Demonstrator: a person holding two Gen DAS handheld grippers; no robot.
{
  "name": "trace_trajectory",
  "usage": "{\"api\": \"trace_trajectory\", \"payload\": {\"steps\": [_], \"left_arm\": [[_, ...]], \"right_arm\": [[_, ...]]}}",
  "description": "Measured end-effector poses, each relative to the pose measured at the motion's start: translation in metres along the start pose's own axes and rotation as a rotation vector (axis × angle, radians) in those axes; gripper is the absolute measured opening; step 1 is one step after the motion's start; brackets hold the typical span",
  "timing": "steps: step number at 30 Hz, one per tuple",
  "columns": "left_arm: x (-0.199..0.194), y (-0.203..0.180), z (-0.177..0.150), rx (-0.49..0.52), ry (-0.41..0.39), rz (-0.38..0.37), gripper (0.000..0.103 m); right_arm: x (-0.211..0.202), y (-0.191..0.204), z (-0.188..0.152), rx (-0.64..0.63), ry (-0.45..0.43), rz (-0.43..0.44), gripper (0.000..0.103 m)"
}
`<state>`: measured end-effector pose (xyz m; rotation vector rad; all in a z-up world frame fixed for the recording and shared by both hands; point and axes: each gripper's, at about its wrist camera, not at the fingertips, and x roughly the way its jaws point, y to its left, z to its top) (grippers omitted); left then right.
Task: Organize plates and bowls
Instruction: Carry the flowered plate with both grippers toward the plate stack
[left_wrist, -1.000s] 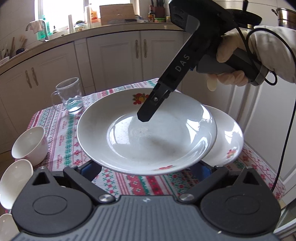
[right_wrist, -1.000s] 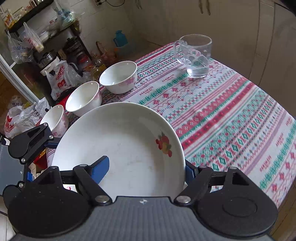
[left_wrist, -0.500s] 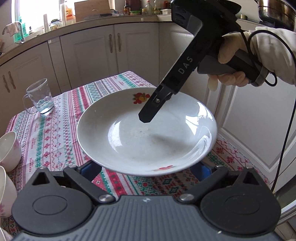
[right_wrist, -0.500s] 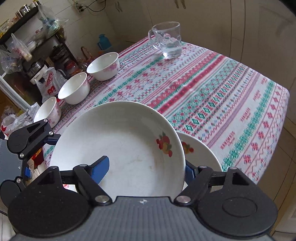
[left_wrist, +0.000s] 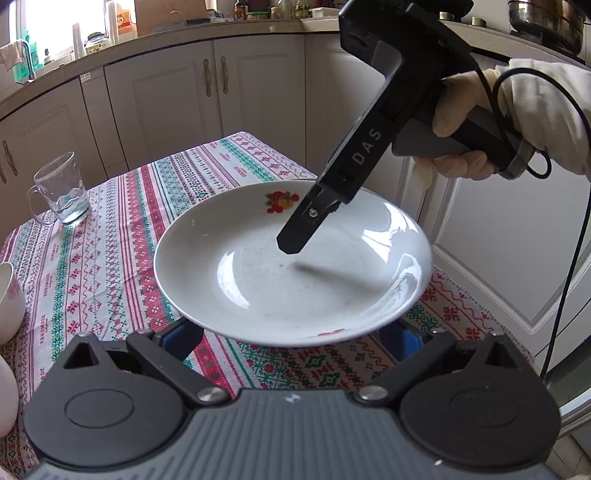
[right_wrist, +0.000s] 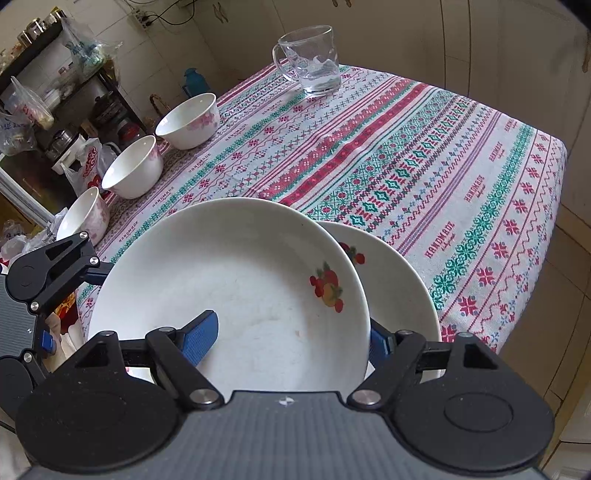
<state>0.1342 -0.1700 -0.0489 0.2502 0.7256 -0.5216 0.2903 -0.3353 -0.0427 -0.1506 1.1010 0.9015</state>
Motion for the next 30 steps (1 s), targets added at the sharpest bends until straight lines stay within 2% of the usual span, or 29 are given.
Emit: {"api": "trace_trajectory", "payload": {"steps": [15, 30], "left_arm": [[0.006, 0.000, -0.001, -0.001, 0.008, -0.025, 0.101], [0.010, 0.004, -0.001, 0.011, -0.003, -0.055, 0.101]], "right_arm": [[0.006, -0.004, -0.004, 0.008, 0.030, -0.018, 0.085], [-0.003, -0.003, -0.013, 0.020, 0.055, -0.075, 0.087]]}}
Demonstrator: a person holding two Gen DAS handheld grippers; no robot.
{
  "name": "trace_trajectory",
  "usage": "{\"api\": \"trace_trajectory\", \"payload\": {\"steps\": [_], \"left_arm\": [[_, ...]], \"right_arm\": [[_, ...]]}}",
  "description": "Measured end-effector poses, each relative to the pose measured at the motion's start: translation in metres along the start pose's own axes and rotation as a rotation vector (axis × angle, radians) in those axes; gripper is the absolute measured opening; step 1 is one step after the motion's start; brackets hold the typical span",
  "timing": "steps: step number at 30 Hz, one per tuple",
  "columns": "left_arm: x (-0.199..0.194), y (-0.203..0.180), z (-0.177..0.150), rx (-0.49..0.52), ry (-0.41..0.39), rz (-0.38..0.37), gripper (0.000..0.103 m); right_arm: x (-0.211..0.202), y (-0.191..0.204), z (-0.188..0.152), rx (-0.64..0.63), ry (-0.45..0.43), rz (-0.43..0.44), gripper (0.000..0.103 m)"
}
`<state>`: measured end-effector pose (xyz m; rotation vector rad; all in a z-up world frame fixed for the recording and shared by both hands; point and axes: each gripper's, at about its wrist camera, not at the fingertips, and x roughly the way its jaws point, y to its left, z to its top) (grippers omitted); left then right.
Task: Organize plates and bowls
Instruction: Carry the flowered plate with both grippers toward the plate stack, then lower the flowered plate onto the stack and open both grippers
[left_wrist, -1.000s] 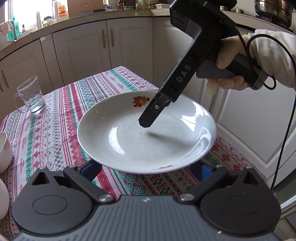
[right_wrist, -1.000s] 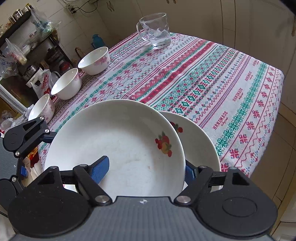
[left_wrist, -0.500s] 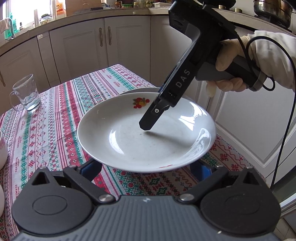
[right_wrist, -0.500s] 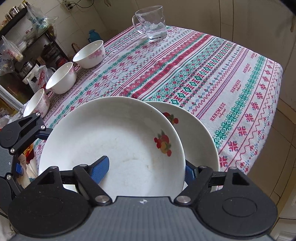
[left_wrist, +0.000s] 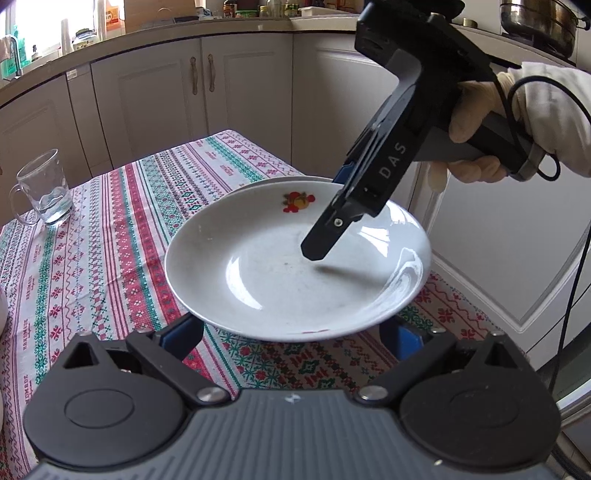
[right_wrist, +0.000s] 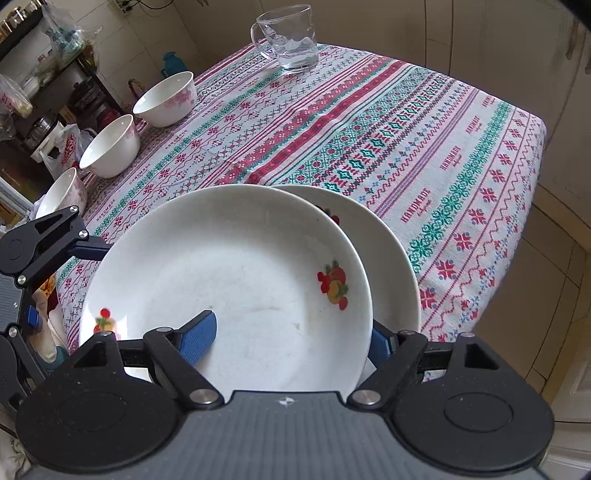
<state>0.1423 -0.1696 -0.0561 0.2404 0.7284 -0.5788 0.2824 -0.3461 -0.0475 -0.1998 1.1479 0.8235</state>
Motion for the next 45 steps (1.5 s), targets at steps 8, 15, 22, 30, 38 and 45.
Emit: {"api": "trace_trajectory", "payload": {"steps": [8, 15, 22, 30, 38, 45], "left_arm": [[0.002, 0.002, -0.002, 0.000, -0.005, -0.012, 0.100], [0.003, 0.004, -0.002, 0.003, -0.008, -0.016, 0.100], [0.000, 0.007, -0.001, -0.006, -0.013, -0.024, 0.101], [-0.001, 0.007, -0.002, -0.008, -0.013, -0.025, 0.101], [0.000, 0.007, -0.002, -0.006, -0.010, -0.025, 0.101], [0.002, 0.007, -0.003, 0.000, -0.007, -0.027, 0.101]], "right_arm": [[-0.008, 0.002, -0.008, 0.008, 0.000, -0.020, 0.087], [-0.014, 0.007, -0.015, 0.009, 0.003, -0.036, 0.088], [-0.020, 0.010, -0.021, 0.017, -0.003, -0.040, 0.088], [-0.026, 0.017, -0.026, 0.014, -0.002, -0.054, 0.088], [-0.031, 0.025, -0.032, 0.005, 0.001, -0.073, 0.088], [-0.034, 0.031, -0.035, -0.001, 0.006, -0.094, 0.092]]}}
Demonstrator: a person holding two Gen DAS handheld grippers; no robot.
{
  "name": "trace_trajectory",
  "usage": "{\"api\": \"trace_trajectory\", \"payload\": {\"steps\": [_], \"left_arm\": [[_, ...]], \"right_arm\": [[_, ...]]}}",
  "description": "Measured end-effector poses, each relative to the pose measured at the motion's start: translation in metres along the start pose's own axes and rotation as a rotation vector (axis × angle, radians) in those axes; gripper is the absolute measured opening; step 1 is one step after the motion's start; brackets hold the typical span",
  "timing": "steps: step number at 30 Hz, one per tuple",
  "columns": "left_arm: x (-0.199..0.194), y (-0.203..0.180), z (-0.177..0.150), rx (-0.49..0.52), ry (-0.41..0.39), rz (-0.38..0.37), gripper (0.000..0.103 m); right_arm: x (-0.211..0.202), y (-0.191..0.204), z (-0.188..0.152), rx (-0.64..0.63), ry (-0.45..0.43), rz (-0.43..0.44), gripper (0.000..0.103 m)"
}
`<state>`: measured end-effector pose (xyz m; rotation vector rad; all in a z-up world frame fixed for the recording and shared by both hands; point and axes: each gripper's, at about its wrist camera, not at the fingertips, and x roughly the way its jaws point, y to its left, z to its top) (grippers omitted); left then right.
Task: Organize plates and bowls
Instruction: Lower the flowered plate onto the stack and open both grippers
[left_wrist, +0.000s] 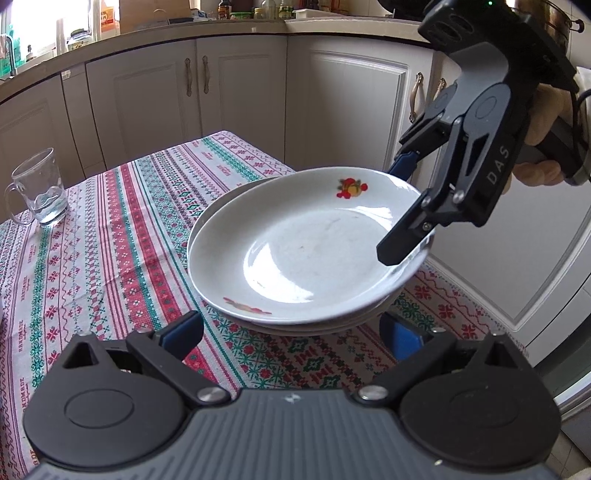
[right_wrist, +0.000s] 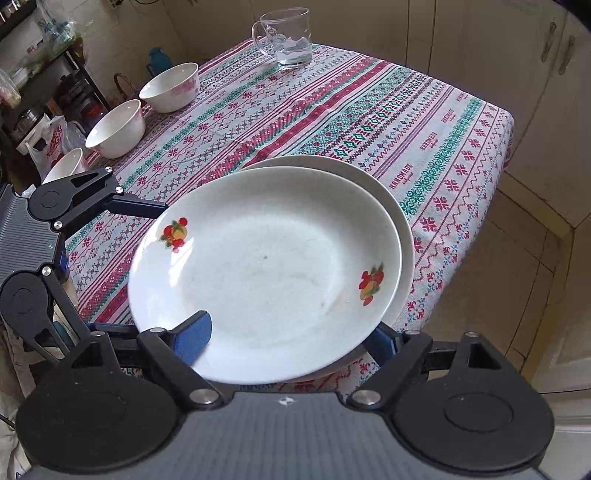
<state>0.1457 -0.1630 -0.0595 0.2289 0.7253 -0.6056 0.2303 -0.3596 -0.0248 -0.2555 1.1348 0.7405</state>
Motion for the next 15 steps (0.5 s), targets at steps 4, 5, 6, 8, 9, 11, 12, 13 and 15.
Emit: {"api": "trace_trajectory", "payload": {"steps": [4, 5, 6, 8, 9, 11, 12, 13, 15], "left_arm": [[0.0007, -0.0006, -0.0010, 0.006, 0.000, -0.007, 0.101], [0.0008, -0.0008, -0.0012, 0.009, 0.000, -0.007, 0.101], [0.0006, -0.0011, -0.0016, 0.011, -0.003, -0.008, 0.101], [0.0006, -0.0018, -0.0022, 0.019, -0.003, -0.008, 0.101], [0.0000, -0.0027, -0.0028, 0.027, -0.009, -0.002, 0.101], [-0.0014, -0.0048, -0.0041, 0.051, -0.023, 0.001, 0.101], [-0.0020, -0.0057, -0.0050, 0.060, -0.032, 0.001, 0.101], [-0.0018, -0.0063, -0.0060, 0.067, -0.036, -0.001, 0.101], [-0.0016, -0.0065, -0.0079, 0.071, -0.041, -0.001, 0.101]], "right_arm": [[-0.0021, 0.0025, -0.0018, -0.001, 0.004, -0.017, 0.092], [-0.0028, 0.0027, -0.0025, 0.001, 0.003, -0.020, 0.092], [-0.0032, 0.0031, -0.0028, 0.004, 0.003, -0.023, 0.093], [-0.0034, 0.0046, -0.0037, 0.003, 0.003, -0.034, 0.094], [-0.0032, 0.0054, -0.0040, 0.002, 0.005, -0.041, 0.095], [-0.0014, 0.0068, -0.0053, 0.002, 0.014, -0.060, 0.097], [0.0003, 0.0068, -0.0067, 0.004, 0.021, -0.065, 0.098], [0.0027, 0.0065, -0.0081, 0.007, 0.029, -0.071, 0.098], [0.0054, 0.0070, -0.0104, 0.011, 0.027, -0.066, 0.101]]}}
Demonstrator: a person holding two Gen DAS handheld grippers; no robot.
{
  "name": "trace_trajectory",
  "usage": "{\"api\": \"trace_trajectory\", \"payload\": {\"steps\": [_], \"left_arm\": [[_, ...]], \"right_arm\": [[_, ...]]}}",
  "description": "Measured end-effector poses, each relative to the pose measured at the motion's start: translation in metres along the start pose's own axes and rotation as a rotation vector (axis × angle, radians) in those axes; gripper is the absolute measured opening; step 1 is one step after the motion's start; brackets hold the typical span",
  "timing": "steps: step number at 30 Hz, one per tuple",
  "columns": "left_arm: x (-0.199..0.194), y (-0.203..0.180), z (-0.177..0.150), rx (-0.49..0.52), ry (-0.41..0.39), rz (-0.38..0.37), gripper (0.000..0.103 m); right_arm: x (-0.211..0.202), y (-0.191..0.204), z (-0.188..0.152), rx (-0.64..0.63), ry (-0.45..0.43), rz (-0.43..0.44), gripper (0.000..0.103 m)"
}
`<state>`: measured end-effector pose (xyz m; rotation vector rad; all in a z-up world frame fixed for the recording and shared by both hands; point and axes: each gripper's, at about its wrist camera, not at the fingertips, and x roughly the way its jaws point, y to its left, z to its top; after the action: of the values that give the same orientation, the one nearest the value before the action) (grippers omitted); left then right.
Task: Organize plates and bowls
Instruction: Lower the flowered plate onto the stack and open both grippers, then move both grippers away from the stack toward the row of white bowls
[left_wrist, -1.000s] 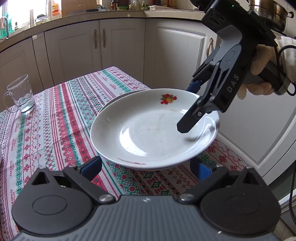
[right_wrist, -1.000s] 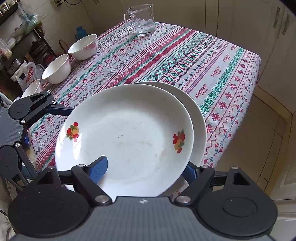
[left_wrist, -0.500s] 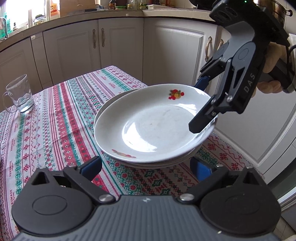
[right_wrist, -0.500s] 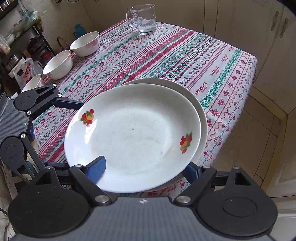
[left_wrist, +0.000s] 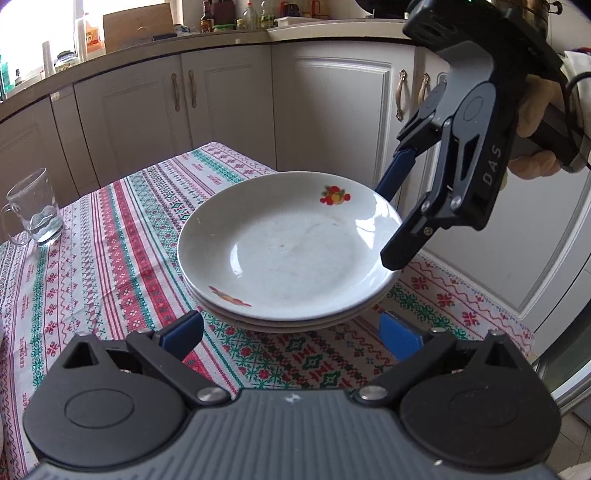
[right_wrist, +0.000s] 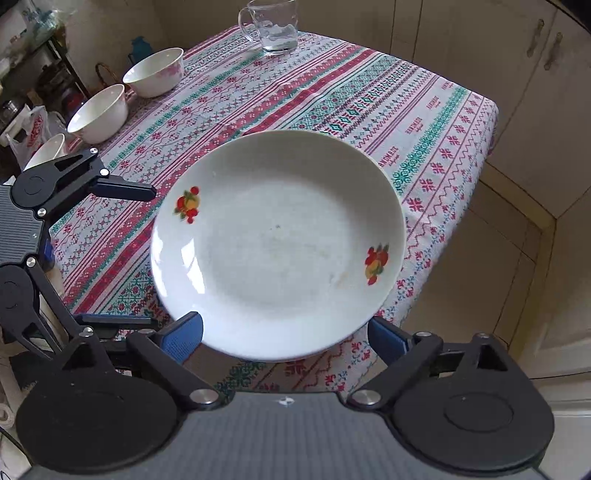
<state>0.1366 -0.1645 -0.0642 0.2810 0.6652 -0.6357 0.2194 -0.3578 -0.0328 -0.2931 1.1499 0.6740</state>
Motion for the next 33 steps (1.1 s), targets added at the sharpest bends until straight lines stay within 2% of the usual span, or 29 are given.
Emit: {"api": "trace_trajectory", "payload": {"steps": [7, 11, 19, 22, 25, 27, 29, 33], "left_arm": [[-0.017, 0.004, -0.002, -0.004, -0.065, -0.003, 0.102], [-0.032, 0.012, 0.000, 0.004, -0.108, 0.036, 0.102], [-0.070, 0.031, -0.006, -0.045, -0.160, 0.106, 0.102], [-0.082, 0.036, -0.016, -0.064, -0.154, 0.134, 0.102], [-0.091, 0.040, -0.029, -0.073, -0.130, 0.174, 0.102], [-0.098, 0.046, -0.040, -0.095, -0.117, 0.154, 0.102], [-0.108, 0.051, -0.050, -0.121, -0.118, 0.155, 0.102], [-0.130, 0.059, -0.068, -0.133, -0.131, 0.202, 0.102]], "right_arm": [[-0.004, 0.013, -0.004, -0.016, -0.032, -0.055, 0.102], [-0.016, 0.030, -0.006, -0.006, -0.102, -0.172, 0.103], [-0.037, 0.085, -0.015, -0.003, -0.283, -0.266, 0.103], [-0.039, 0.104, -0.017, 0.016, -0.349, -0.315, 0.103], [-0.038, 0.124, -0.018, 0.018, -0.420, -0.330, 0.103], [-0.034, 0.136, -0.018, 0.033, -0.455, -0.318, 0.103], [-0.028, 0.148, -0.016, 0.043, -0.477, -0.323, 0.103], [-0.015, 0.175, -0.011, 0.017, -0.495, -0.335, 0.103]]}}
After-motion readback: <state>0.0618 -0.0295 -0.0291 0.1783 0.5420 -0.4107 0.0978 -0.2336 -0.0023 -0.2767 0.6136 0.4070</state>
